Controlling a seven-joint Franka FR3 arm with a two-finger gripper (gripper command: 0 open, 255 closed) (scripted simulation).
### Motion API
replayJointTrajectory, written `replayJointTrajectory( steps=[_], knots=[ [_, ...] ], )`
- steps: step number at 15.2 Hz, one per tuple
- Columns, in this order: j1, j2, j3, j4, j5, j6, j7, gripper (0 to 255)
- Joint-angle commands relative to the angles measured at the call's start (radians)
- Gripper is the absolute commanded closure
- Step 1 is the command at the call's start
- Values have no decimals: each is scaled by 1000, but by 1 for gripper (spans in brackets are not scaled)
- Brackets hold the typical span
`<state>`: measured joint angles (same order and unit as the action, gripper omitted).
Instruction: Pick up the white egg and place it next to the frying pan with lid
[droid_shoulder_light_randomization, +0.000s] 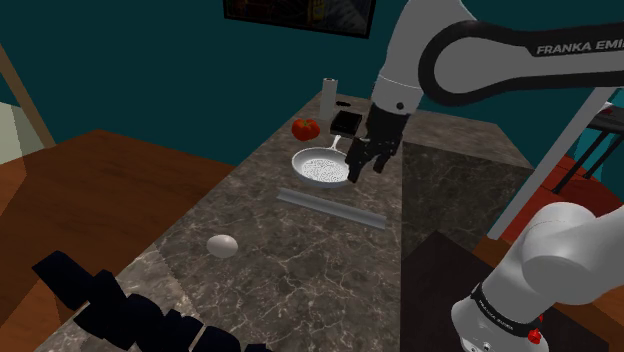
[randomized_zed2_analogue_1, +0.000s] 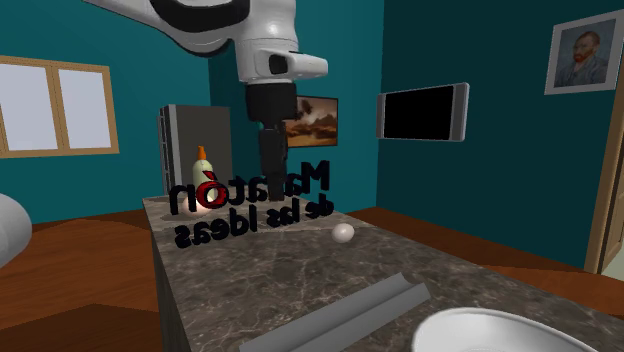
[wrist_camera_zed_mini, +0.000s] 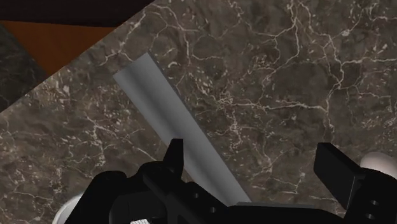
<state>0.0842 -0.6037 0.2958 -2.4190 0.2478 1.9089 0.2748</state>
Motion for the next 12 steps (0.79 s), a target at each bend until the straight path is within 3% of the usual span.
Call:
replayJointTrajectory(
  steps=[1,7,12],
  knots=[
    [6,45,36,5,10,57,29,0],
    [6,227,155,59,-1,228,132,0],
    [-7,406,251,140,-78,352,250,0]
  ],
)
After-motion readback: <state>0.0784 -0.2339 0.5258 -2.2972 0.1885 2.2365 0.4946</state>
